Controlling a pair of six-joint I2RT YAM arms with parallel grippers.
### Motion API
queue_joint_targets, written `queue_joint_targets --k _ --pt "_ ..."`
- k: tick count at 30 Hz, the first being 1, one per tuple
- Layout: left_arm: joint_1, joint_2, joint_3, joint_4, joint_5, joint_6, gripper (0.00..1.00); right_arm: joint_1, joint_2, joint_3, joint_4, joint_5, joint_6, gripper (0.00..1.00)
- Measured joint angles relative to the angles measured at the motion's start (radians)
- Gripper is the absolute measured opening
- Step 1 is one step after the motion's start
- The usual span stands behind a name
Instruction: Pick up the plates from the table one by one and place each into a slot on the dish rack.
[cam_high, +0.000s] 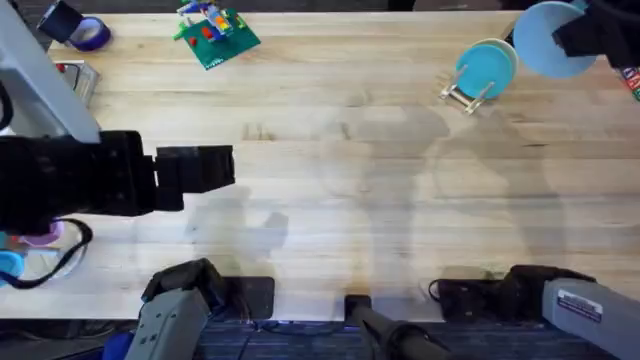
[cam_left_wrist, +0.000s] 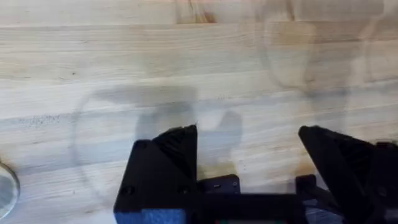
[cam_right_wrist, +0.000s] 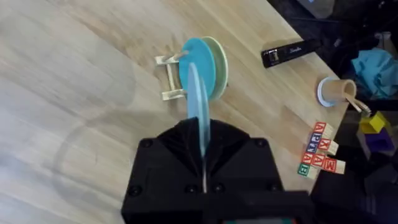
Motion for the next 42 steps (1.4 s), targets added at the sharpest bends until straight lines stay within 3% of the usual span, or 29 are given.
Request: queue_joint_targets --k 7,16,42 --pt "0.000 0.000 0.000 0.000 0.000 0.000 0.993 -0.018 0.057 0.000 0.020 -0.006 -0.010 0.029" --pt "0.000 0.000 0.000 0.000 0.000 0.000 0.993 -0.025 0.090 0.000 0.039 -0.102 -0.026 0.030" --pt "0.000 0.000 0.000 0.000 0.000 0.000 0.993 -0.048 0.163 0.000 0.096 -0.122 -0.034 0.030"
